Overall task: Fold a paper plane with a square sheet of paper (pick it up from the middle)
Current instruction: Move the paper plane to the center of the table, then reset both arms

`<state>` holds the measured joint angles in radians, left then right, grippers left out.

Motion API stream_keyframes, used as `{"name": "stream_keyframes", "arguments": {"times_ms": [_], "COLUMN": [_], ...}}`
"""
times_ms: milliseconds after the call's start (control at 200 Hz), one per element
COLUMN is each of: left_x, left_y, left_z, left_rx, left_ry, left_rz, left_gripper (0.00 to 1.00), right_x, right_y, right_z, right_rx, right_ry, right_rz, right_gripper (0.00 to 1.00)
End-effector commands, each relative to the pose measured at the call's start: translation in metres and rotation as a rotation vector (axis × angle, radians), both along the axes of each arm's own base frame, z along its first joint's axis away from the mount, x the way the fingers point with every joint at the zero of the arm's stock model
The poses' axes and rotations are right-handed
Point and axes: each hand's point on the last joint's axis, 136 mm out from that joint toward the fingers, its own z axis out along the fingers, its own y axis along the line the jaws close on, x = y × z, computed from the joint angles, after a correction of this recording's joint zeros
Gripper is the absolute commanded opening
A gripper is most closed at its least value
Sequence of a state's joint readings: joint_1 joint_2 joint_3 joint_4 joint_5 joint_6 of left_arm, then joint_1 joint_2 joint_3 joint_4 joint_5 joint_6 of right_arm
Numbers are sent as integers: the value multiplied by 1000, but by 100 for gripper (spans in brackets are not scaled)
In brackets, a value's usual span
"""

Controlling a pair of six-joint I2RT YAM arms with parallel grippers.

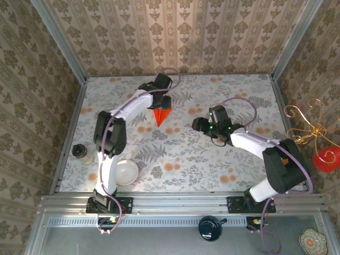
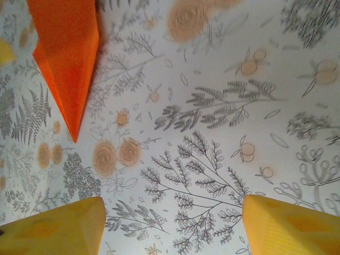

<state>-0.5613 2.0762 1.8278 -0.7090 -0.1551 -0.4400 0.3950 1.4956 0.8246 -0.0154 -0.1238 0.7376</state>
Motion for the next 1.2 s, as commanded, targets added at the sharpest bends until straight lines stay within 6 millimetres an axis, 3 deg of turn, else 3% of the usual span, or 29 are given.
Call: {"name": "stream_keyframes", "arguments": {"times_ms": [0,80,95,210,305,335,375,500,645,775,885,1025,1195], "left_x": [-12,-20,-22,-38,-54,-62,-66,-91,-115,-132,-131,-123,-105], "left_y": [19,38,43,85,124,132,159,208,258,283,287,291,288], "left_z": [49,67,71,88,96,94,93,78,46,36,28,5,-15], "left_rx": [-21,-29,-31,1,57,67,83,137,197,259,241,258,231], "left_ry": [-83,-134,-147,-255,-348,-360,-374,-417,-420,-496,-520,-506,-534], "left_rz": [12,49,56,129,175,181,240,326,406,457,437,396,342], "left_gripper": [58,63,64,80,92,96,100,100,100,100,100,100,100], "right_x": [6,8,8,9,8,8,7,6,2,-8,-14,-13,-2], "right_y": [-21,-33,-35,-58,-78,-83,-91,-116,-142,-168,-186,-192,-189], "right_z": [32,44,56,80,90,91,91,89,84,76,60,38,25], "right_rx": [-117,-206,-214,-351,-465,-496,-536,-646,-759,-827,-831,-799,-785], "right_ry": [-85,-123,-155,-238,-270,-276,-277,-283,-339,-365,-340,-329,-370], "right_rz": [-20,-22,-25,-50,-88,-90,-105,-169,-251,-325,-358,-338,-308], "right_gripper": [72,74,75,81,100,100,100,100,100,100,100,100,100]}}
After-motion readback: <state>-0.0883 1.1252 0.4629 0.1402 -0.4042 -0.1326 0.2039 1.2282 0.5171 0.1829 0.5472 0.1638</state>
